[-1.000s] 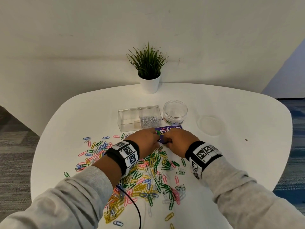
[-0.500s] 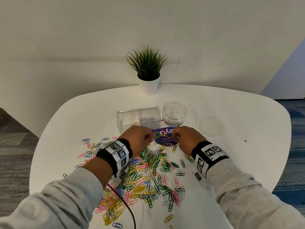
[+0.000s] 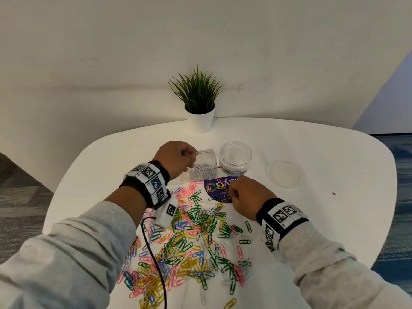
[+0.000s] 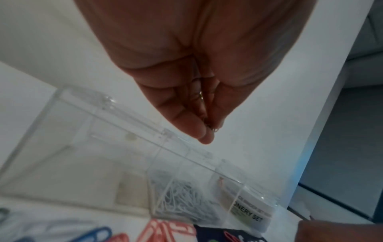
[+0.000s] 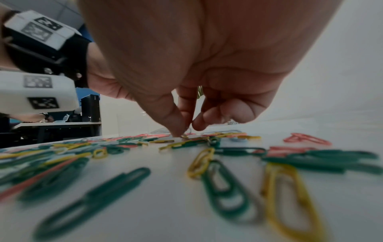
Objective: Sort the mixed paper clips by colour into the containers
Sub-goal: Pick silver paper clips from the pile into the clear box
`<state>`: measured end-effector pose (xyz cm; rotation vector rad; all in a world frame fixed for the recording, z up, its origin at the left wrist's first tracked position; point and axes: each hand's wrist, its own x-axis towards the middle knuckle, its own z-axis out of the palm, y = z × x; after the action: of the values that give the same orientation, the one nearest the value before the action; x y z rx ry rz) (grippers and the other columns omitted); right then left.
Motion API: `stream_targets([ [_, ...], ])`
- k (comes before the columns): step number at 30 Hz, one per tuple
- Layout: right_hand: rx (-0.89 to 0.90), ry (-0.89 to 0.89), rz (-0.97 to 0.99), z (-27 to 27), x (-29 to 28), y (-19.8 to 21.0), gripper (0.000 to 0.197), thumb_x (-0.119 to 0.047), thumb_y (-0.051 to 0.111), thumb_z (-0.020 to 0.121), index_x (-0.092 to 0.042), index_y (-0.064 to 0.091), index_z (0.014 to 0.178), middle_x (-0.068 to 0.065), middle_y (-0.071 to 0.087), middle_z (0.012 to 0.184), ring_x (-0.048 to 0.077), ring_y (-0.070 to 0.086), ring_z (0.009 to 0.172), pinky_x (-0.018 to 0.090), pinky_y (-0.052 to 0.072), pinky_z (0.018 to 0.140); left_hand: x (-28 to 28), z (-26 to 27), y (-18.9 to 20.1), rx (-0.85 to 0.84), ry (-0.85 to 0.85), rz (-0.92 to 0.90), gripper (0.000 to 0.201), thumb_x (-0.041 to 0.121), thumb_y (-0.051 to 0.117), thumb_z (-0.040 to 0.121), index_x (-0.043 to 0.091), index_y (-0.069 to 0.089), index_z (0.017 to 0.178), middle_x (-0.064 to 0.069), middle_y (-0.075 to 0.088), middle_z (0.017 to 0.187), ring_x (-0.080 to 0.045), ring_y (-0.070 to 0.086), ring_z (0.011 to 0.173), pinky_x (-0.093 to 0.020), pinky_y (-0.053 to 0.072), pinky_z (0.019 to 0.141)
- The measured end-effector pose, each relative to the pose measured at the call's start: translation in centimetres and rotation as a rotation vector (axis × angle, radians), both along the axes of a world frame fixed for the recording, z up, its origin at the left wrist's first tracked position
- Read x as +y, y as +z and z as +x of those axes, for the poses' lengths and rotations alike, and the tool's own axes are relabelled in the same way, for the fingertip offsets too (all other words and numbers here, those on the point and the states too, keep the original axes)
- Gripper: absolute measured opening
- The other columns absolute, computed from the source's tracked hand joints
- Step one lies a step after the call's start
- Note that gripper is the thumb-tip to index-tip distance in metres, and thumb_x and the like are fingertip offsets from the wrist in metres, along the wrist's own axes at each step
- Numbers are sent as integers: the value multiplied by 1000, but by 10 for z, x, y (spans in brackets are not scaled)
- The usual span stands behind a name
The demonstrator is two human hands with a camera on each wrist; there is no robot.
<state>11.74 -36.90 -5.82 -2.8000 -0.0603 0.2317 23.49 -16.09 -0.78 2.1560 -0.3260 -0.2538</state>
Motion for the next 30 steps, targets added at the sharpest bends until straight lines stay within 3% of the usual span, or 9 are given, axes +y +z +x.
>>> stream_targets([
  [6, -65, -61, 51, -1, -1, 9, 10, -16, 47, 97, -20, 53, 103, -1, 60, 98, 20, 57, 87, 33, 48, 73, -2, 13, 0, 44, 11, 24, 20, 6, 58, 94, 12, 72, 107, -3, 74, 97, -17, 72, 86, -30, 60, 72],
  [10, -159, -39, 115, 11, 3, 27, 21, -15, 41, 101, -22, 57, 112, -1, 59, 105, 18, 55, 93, 35, 49, 81, 6, 13, 1, -33, -11, 72, 20, 11, 60, 92, 21, 73, 104, 4, 74, 98, -16, 69, 93, -37, 58, 88],
  [13, -236, -28, 173, 33, 13, 44, 21, -19, 42, 102, -25, 61, 109, -3, 58, 101, 15, 56, 91, 32, 48, 83, 16, 5, 0, -247, -74, 387, 21, 25, 59, 96, 27, 68, 113, 4, 67, 119, -15, 58, 112, -30, 44, 100],
  [16, -287, 7, 201, 57, 24, 61, 24, -17, 45, 100, -26, 65, 111, -1, 60, 105, 18, 58, 93, 34, 47, 88, 27, -4, -11, -347, -221, 751, 46, 44, 54, 96, 31, 50, 140, 0, 39, 154, -23, 27, 143, -37, 26, 116],
  [18, -271, 40, 139, 65, 30, 66, 30, -13, 49, 97, -27, 65, 118, 1, 59, 118, 20, 56, 106, 33, 45, 95, 37, -13, -19, -371, -282, 826, 58, 46, 54, 96, 30, 39, 149, -4, 23, 162, -27, 13, 150, -43, 20, 120],
  [21, -250, 87, 38, 53, 38, 62, 32, -8, 53, 93, -31, 66, 112, -1, 55, 118, 20, 55, 107, 36, 47, 93, 44, -38, -17, -547, -287, 709, 47, 33, 60, 94, 27, 52, 140, -6, 45, 149, -32, 34, 139, -48, 35, 111],
  [24, -40, 207, 15, 25, 41, 40, 24, -16, 50, 95, -29, 69, 102, -1, 58, 109, 22, 60, 99, 32, 47, 85, 40, -68, -22, -440, -465, 672, 30, 26, 50, 98, 29, 64, 125, 3, 64, 120, -22, 57, 112, -40, 49, 93],
  [27, 135, 218, 1, 5, 37, 24, 22, -24, 58, 93, -27, 69, 112, 0, 60, 115, 20, 60, 105, 31, 46, 89, 30, -85, -36, -385, -585, 706, 26, 33, 49, 99, 26, 68, 117, 1, 64, 110, -22, 58, 104, -37, 50, 85],
  [30, 130, 168, 43, -2, 32, 18, 24, -35, 66, 90, -30, 70, 113, -2, 59, 114, 18, 58, 104, 32, 46, 90, 25, -89, -48, -341, -561, 673, 29, 43, 51, 98, 30, 67, 117, 2, 59, 109, -19, 55, 103, -35, 48, 84],
])
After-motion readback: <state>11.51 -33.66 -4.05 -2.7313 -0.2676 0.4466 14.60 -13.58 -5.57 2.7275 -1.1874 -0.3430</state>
